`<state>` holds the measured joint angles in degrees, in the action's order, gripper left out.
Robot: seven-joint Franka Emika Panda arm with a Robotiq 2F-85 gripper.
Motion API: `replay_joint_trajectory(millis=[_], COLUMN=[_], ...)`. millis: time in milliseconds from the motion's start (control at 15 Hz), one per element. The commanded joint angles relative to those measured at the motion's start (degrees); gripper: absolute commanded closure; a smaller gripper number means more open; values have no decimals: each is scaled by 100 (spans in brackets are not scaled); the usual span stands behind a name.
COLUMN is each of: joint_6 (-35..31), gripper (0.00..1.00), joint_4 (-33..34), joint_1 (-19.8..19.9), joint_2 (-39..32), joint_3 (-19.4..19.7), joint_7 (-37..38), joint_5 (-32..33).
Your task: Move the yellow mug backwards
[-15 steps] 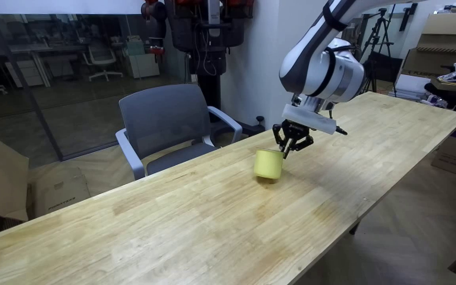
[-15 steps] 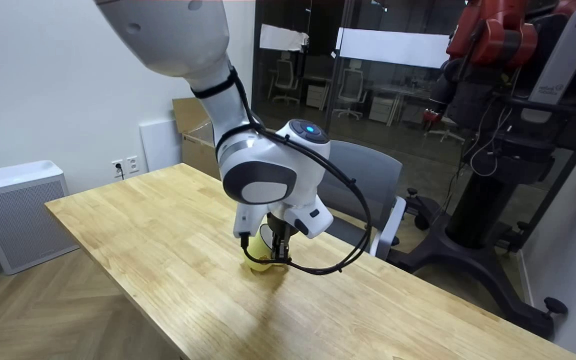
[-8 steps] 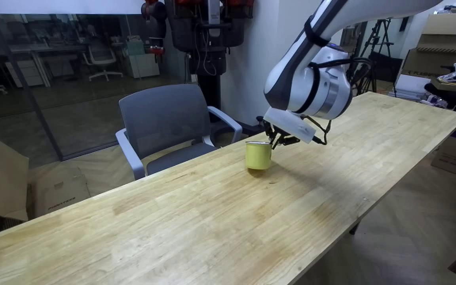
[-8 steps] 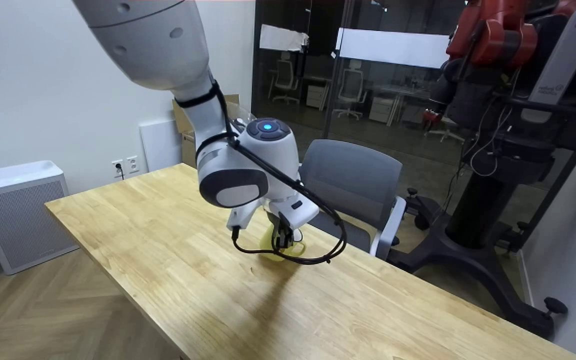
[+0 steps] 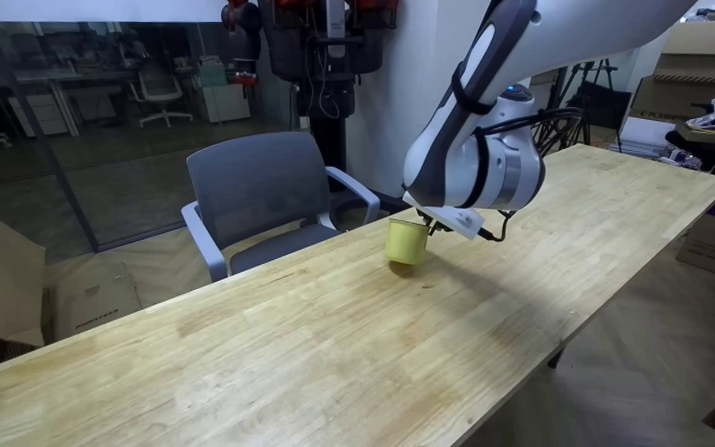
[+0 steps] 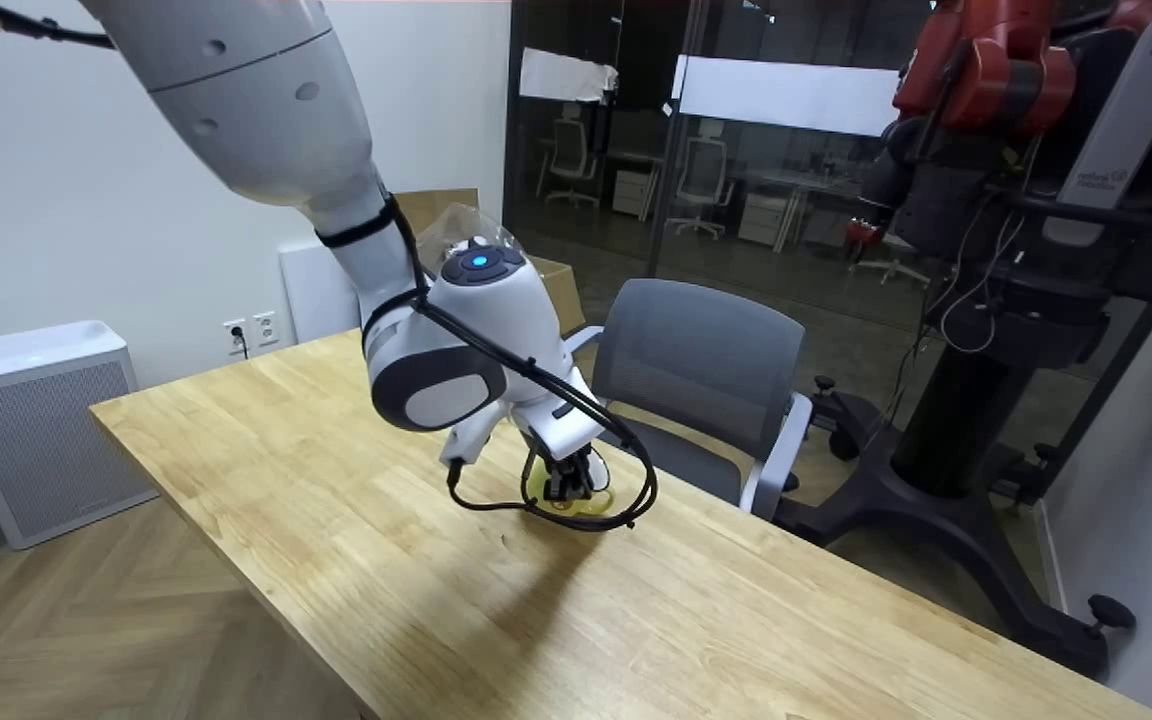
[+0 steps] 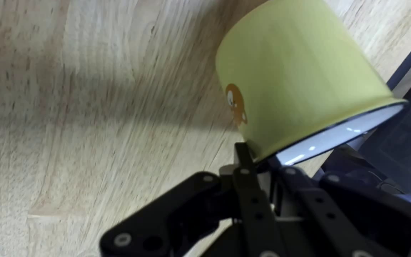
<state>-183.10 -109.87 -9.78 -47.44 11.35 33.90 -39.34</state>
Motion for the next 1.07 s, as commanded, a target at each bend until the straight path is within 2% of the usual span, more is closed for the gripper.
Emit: replay_joint_trajectory(millis=[0, 67, 133, 267, 333, 400, 467, 667, 1000], joint_6=[284, 348, 132, 186, 206, 234, 184, 185, 186], gripper=[97, 97, 89, 89, 64, 62, 81, 62, 62], joint_4=[-63, -86, -19, -21, -48, -81, -30, -55, -57], joint_1=[-228, -240, -74, -118, -129, -157, -116, -119, -119], joint_2=[89, 127, 7, 14, 43, 64, 11, 9, 9], joint_3=[124, 104, -5, -8, -6, 22, -20, -22, -24], joint_7=[143, 111, 70, 80, 65, 58, 69, 67, 66], joint_5=[-41, -24, 97, 109, 120, 160, 168, 214, 216])
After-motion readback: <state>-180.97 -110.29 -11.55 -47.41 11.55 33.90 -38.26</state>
